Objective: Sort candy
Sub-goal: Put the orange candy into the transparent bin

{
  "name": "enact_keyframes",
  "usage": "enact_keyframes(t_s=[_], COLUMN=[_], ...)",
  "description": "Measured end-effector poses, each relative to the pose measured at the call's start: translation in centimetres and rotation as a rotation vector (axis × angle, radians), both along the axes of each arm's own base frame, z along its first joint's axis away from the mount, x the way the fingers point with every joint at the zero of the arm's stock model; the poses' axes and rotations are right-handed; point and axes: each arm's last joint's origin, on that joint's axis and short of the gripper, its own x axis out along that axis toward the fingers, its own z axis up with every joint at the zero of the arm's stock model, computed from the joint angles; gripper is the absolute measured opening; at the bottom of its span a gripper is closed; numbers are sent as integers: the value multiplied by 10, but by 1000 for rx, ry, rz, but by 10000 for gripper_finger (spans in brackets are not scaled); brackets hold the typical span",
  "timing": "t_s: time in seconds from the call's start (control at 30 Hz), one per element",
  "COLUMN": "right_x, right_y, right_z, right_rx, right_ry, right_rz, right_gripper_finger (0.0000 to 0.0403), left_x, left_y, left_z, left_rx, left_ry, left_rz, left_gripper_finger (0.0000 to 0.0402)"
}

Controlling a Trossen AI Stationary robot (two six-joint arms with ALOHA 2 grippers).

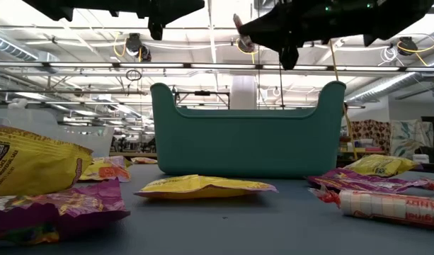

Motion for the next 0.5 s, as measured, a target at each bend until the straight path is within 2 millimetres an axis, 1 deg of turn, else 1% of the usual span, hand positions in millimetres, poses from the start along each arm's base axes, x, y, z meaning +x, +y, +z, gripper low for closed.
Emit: enact_keyframes(t_s=[0.17,0.4,0.5], right_x=[4,4,4], right_y=[-5,1,2], right_z=[-1,4,4], right_rx=[-12,-195,-258], right_ry=[-38,-77,-76], right_rz=[-9,171,198], right_gripper_finger=[36,36,36], left_x=[0,0,0], left_y=[0,3,3], left_z=[0,0,0], left_rx=[2,5,5], left_ry=[0,0,-2], left_rz=[1,15,16], left_gripper_finger=[128,128,128])
